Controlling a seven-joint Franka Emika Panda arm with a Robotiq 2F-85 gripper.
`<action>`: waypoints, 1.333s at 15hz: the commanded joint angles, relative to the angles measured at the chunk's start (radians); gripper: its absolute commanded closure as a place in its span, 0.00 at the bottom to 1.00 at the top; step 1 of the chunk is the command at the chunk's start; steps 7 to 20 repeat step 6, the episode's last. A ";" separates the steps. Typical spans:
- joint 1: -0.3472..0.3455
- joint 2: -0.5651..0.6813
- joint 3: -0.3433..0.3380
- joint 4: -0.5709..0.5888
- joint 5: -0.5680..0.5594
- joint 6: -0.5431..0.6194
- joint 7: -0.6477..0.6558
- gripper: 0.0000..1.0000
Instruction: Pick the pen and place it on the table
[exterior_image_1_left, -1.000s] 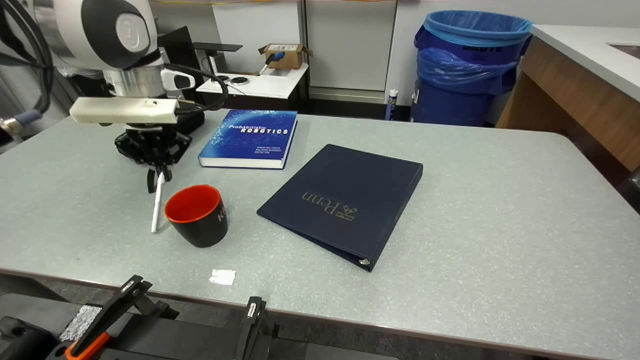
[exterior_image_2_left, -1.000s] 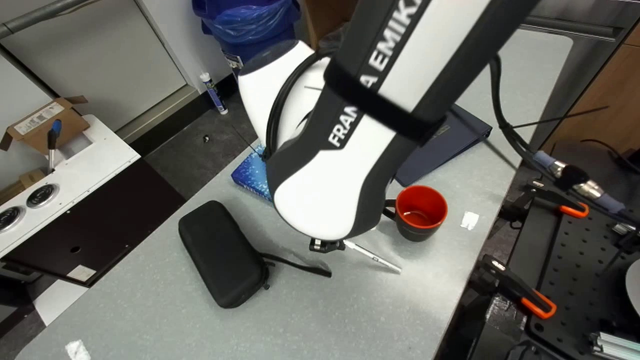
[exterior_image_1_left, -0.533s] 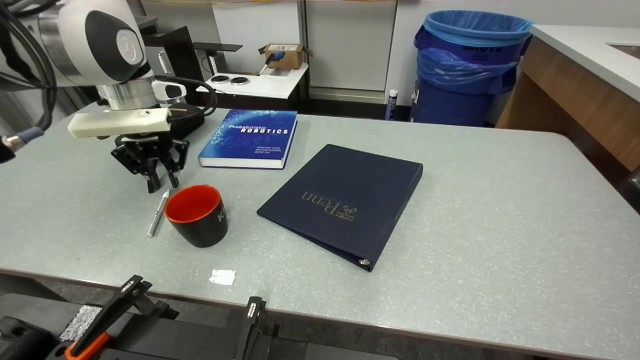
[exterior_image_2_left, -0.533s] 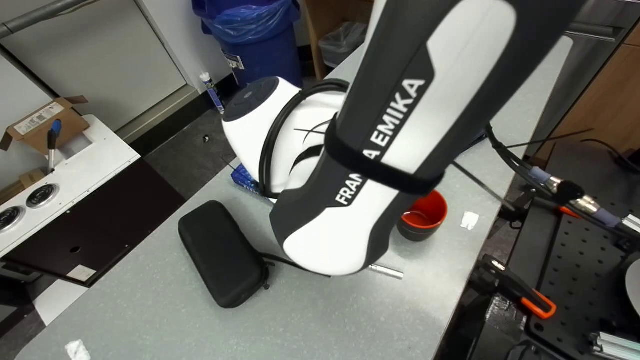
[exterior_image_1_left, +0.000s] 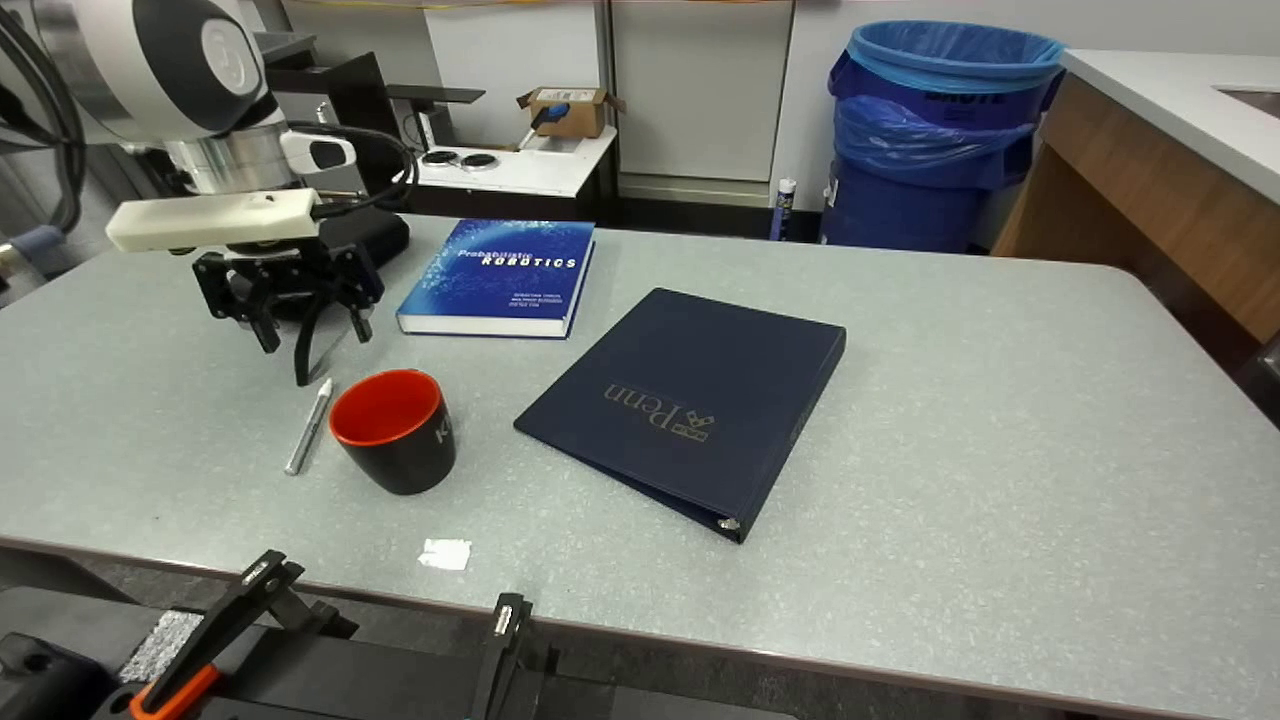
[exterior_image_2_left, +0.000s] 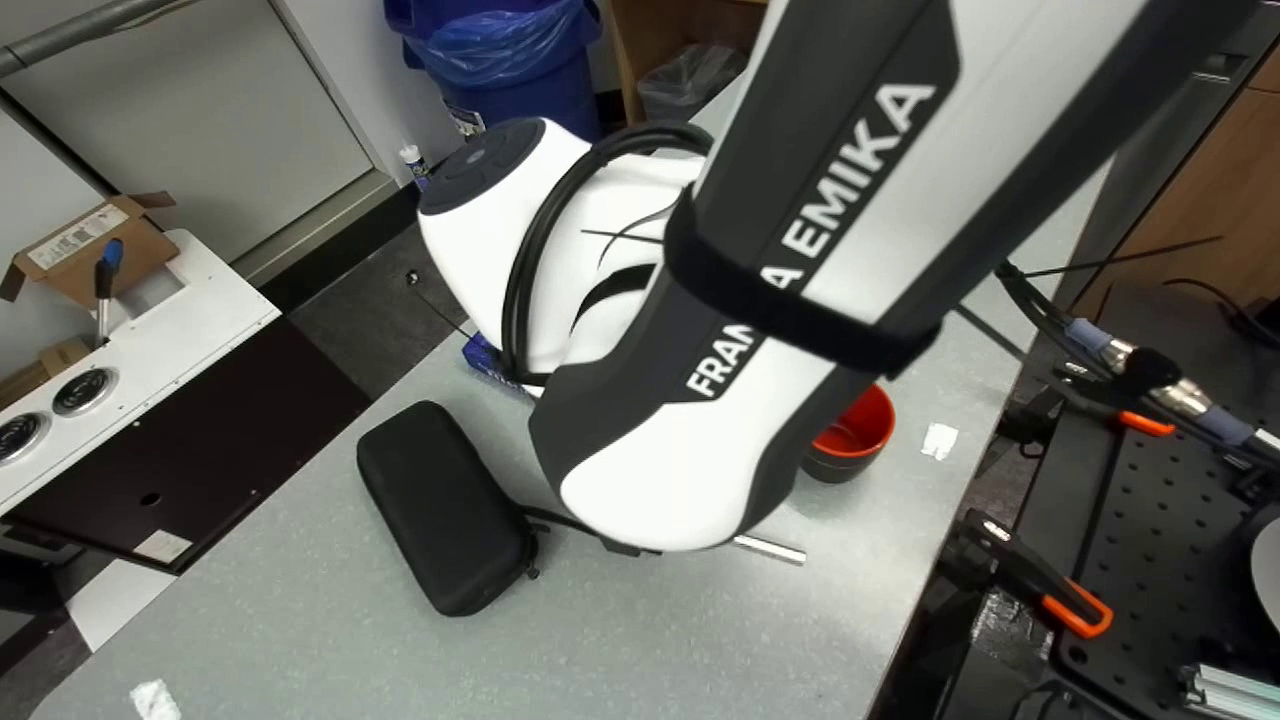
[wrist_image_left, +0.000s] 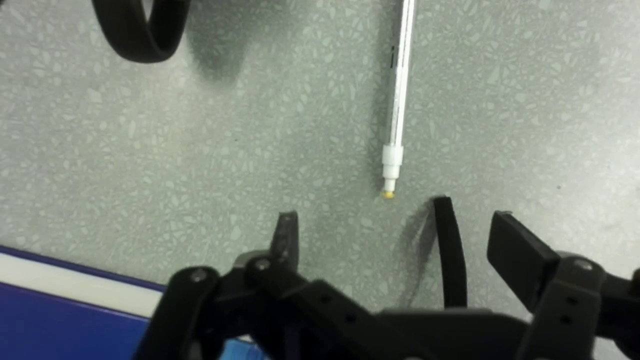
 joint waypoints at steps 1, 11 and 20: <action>-0.010 -0.035 0.001 -0.015 -0.010 -0.037 0.015 0.00; -0.013 -0.007 0.008 0.000 -0.007 -0.015 0.005 0.00; -0.013 -0.007 0.008 0.000 -0.007 -0.015 0.005 0.00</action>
